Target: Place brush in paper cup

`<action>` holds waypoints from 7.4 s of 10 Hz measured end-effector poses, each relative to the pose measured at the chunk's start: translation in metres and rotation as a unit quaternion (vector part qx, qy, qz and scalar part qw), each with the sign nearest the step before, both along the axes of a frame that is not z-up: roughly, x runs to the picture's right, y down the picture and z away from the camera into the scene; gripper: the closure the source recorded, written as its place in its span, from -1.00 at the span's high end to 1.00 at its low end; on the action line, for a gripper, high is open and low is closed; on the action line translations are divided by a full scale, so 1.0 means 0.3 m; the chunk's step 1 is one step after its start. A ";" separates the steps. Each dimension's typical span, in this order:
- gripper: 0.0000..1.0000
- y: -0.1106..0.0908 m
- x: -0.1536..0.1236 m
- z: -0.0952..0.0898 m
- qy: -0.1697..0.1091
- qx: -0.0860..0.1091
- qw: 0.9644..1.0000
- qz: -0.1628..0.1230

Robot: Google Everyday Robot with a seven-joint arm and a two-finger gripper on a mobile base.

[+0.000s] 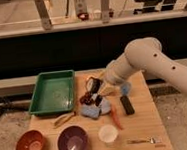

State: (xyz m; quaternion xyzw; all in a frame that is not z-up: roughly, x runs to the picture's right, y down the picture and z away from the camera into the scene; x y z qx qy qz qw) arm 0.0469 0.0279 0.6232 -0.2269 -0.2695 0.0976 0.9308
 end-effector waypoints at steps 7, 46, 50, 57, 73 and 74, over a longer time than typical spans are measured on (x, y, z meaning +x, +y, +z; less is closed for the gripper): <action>-1.00 0.053 0.130 -0.021 -0.077 -0.038 0.996 -0.002; -1.00 0.363 0.091 -0.092 -0.211 -0.112 0.965 -0.108; -1.00 0.381 0.094 -0.057 -0.225 -0.095 0.963 -0.111; -1.00 0.421 0.083 -0.006 -0.230 -0.099 0.962 -0.108; -1.00 0.487 0.081 0.091 -0.218 -0.117 0.963 -0.107; -1.00 0.489 0.079 0.095 -0.214 -0.118 0.964 -0.109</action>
